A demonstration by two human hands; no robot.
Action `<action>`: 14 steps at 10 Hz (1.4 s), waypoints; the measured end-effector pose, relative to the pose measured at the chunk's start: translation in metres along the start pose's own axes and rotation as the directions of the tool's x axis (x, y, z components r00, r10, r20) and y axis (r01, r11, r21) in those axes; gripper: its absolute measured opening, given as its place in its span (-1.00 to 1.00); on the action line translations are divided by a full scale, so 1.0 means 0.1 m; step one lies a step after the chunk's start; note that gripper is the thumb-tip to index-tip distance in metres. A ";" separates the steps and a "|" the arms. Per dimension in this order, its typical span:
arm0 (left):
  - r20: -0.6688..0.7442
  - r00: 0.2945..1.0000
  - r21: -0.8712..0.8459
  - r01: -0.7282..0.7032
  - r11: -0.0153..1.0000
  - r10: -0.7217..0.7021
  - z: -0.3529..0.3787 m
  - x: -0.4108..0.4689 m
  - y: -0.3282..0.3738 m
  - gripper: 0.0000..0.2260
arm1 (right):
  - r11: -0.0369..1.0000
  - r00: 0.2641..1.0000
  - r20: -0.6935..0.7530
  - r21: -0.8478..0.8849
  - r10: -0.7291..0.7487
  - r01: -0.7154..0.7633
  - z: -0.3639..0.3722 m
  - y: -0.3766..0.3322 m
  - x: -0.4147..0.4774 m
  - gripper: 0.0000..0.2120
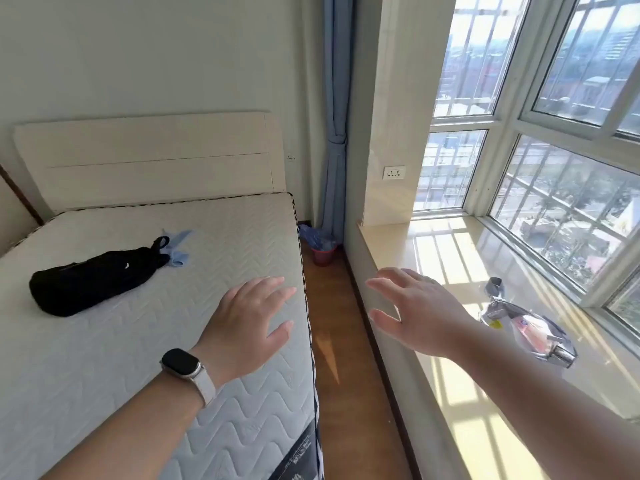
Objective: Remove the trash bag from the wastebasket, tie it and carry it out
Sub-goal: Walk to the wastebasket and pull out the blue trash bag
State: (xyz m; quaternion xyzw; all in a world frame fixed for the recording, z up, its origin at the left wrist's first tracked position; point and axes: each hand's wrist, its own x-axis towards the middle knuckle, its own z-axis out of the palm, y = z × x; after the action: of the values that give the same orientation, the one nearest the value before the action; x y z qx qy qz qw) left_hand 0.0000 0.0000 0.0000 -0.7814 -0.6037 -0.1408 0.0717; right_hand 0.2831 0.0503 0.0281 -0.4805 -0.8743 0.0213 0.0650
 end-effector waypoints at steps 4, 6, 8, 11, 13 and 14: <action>0.012 0.999 -0.008 0.053 0.999 -0.053 0.74 1.51 0.18 -0.55 | 0.997 0.998 0.048 0.069 -0.036 0.032 0.35 1.26 1.14 -0.49; -0.003 1.000 0.027 0.023 0.999 -0.023 0.94 2.36 0.41 -0.58 | 0.996 0.997 0.067 0.088 -0.022 0.016 0.26 1.94 1.52 -0.49; -0.005 0.999 0.017 0.042 0.999 -0.042 1.07 2.86 0.43 -0.56 | 0.996 0.997 0.073 0.089 -0.015 0.008 0.28 2.31 1.85 -0.48; 0.028 1.000 0.138 0.000 0.990 -0.003 1.52 3.46 -0.27 -0.58 | 0.997 0.996 0.065 0.063 -0.056 0.052 0.45 2.45 2.84 -0.50; 0.039 0.998 0.083 0.051 0.995 -0.054 1.83 4.08 -1.08 -0.56 | 0.997 0.994 0.106 0.073 -0.030 0.023 0.63 2.46 3.88 -0.50; 0.022 0.998 0.081 0.057 0.995 -0.059 1.92 4.38 -1.51 -0.56 | 0.998 0.992 0.117 0.051 -0.041 0.035 0.65 2.41 4.40 -0.50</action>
State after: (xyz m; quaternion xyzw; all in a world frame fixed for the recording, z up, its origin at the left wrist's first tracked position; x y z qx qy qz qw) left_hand -0.0187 0.4978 -0.0569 -0.7617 -0.6321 -0.1090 0.0919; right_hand 0.2428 0.5526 -0.0195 -0.4600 -0.8848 0.0695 0.0254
